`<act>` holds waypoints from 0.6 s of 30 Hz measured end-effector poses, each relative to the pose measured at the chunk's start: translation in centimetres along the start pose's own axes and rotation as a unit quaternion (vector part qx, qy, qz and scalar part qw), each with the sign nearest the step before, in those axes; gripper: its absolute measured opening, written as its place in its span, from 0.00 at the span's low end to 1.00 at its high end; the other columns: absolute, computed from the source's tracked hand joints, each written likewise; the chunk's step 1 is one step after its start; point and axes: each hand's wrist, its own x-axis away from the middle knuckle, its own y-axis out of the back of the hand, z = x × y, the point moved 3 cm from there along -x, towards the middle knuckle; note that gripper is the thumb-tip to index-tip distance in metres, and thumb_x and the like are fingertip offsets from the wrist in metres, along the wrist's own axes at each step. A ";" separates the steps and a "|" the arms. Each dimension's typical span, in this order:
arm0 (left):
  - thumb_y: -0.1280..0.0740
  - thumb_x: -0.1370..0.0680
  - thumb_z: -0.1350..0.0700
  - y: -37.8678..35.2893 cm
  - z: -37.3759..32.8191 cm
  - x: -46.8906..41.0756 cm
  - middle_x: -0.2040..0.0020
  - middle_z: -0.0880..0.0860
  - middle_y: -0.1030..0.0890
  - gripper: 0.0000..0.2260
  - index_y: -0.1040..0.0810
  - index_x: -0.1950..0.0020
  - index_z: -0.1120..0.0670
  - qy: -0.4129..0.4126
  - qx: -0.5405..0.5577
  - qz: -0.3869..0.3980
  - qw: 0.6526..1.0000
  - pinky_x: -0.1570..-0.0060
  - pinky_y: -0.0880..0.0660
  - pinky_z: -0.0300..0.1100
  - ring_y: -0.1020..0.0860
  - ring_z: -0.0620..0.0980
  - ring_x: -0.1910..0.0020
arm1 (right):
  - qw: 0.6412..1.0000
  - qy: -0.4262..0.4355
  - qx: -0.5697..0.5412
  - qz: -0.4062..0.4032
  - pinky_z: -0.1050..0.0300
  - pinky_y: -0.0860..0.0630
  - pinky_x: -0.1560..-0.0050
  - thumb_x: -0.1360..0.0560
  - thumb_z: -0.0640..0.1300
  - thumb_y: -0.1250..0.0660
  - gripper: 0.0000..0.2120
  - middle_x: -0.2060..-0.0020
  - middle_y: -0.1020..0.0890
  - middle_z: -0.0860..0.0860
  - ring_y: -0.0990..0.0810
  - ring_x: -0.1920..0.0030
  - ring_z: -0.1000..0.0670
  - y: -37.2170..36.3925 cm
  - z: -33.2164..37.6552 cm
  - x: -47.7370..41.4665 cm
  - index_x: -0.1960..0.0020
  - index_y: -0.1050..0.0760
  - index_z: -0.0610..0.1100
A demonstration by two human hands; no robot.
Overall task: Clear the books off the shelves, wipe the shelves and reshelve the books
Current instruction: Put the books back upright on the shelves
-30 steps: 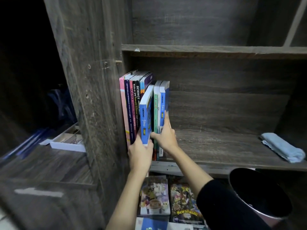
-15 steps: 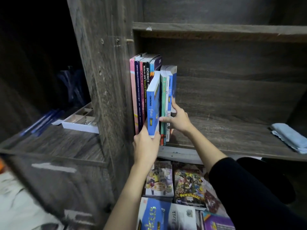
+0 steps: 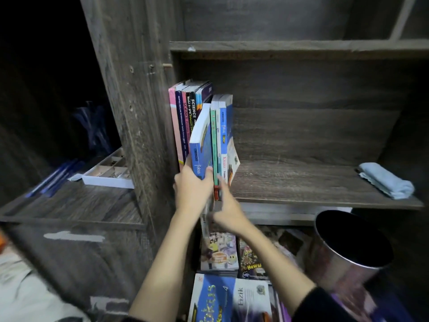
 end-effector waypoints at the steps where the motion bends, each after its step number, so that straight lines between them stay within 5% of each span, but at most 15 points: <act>1: 0.32 0.25 0.54 0.0 0.0 0.1 0.46 0.55 0.18 0.16 0.25 0.38 0.53 -0.003 0.002 0.002 1.000 0.46 0.23 0.51 0.21 0.58 0.46 | 0.999 0.004 -0.017 0.029 0.53 0.41 0.26 0.39 0.40 0.31 0.54 0.24 0.43 0.51 0.42 0.25 0.50 -1.0 0.0 0.8 0.22 0.59 0.53; 4: 0.32 0.25 0.56 0.2 -0.4 0.4 0.47 0.55 0.18 0.14 0.24 0.40 0.54 -0.001 0.013 0.000 1.000 0.48 0.22 0.52 0.20 0.58 0.48 | 1.000 0.009 -0.012 0.024 0.47 0.39 0.27 0.40 0.49 0.29 0.58 0.23 0.48 0.49 0.45 0.24 0.49 -3.0 0.4 1.8 0.23 0.65 0.54; 10: 0.32 0.25 0.56 1.2 -1.8 1.7 0.48 0.55 0.18 0.12 0.23 0.42 0.54 -0.005 0.006 0.015 1.000 0.49 0.21 0.52 0.20 0.57 0.49 | 0.979 0.006 0.173 -0.106 0.48 0.30 0.49 0.23 0.38 0.41 0.38 0.28 0.34 0.41 0.26 0.40 0.36 -2.4 3.2 5.0 0.22 0.62 0.47; 18: 0.33 0.26 0.57 3.9 -6.2 3.8 0.49 0.54 0.18 0.10 0.23 0.45 0.55 -0.047 -0.003 0.020 0.999 0.49 0.22 0.48 0.20 0.57 0.50 | 0.967 0.041 0.209 -0.139 0.45 0.31 0.47 0.24 0.36 0.42 0.38 0.35 0.27 0.38 0.25 0.45 0.34 -0.1 7.4 8.8 0.22 0.60 0.44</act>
